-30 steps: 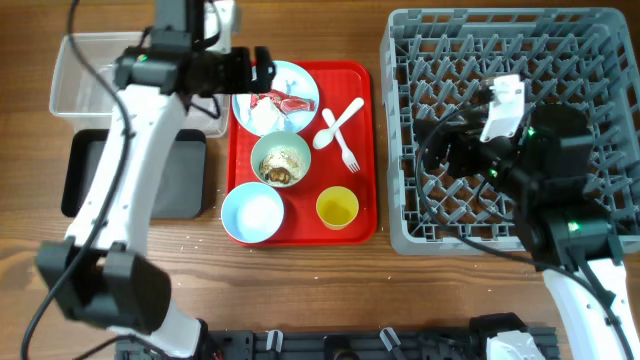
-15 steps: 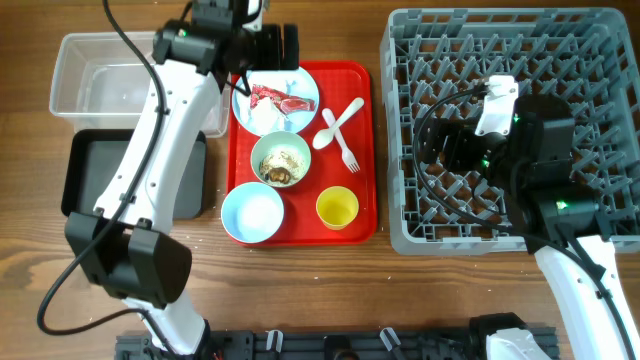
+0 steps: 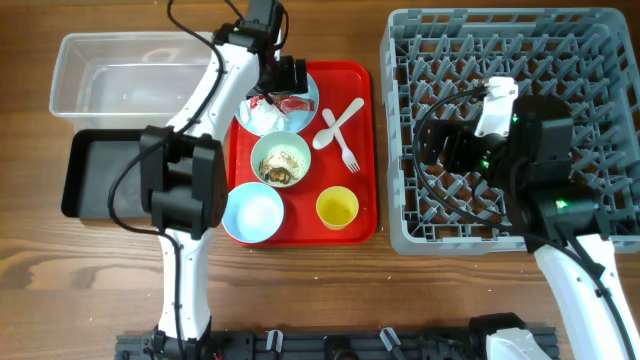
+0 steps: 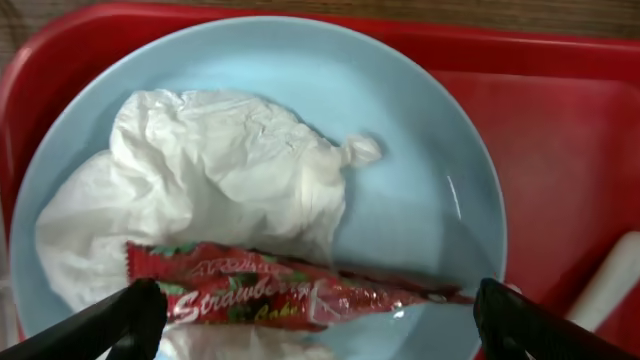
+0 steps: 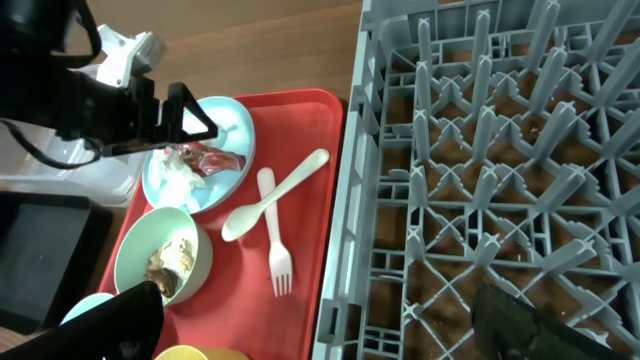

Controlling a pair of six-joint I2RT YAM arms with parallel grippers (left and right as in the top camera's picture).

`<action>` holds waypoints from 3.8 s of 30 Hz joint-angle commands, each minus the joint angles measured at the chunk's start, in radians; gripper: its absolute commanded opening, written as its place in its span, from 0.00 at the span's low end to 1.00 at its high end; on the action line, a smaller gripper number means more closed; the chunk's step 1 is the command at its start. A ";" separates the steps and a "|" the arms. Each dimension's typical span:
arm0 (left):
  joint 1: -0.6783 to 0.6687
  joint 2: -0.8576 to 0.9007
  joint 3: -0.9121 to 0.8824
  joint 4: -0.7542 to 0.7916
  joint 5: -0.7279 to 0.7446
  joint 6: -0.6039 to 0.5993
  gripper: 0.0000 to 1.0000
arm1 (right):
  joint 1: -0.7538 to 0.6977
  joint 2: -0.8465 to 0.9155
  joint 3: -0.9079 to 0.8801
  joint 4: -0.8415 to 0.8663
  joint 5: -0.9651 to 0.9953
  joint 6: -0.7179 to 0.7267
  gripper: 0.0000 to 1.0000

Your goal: Sort waste into correct bins and load items into the dishwasher rack

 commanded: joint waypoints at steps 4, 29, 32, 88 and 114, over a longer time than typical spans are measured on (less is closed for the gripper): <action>0.003 0.095 0.005 0.045 -0.021 0.041 1.00 | -0.002 0.076 0.016 -0.002 0.016 0.022 1.00; 0.001 -0.058 0.005 0.050 -0.020 0.032 0.04 | -0.002 0.135 0.016 -0.001 0.016 0.022 1.00; 0.001 -0.129 0.005 0.058 -0.020 0.032 0.04 | -0.002 0.135 0.016 -0.001 0.016 0.022 1.00; 0.028 0.035 0.000 -0.159 0.014 -0.072 0.52 | -0.002 0.135 0.016 0.002 0.016 0.022 1.00; 0.203 -0.253 0.103 -0.189 -0.255 -0.045 0.04 | -0.002 0.135 0.016 0.002 0.016 0.026 1.00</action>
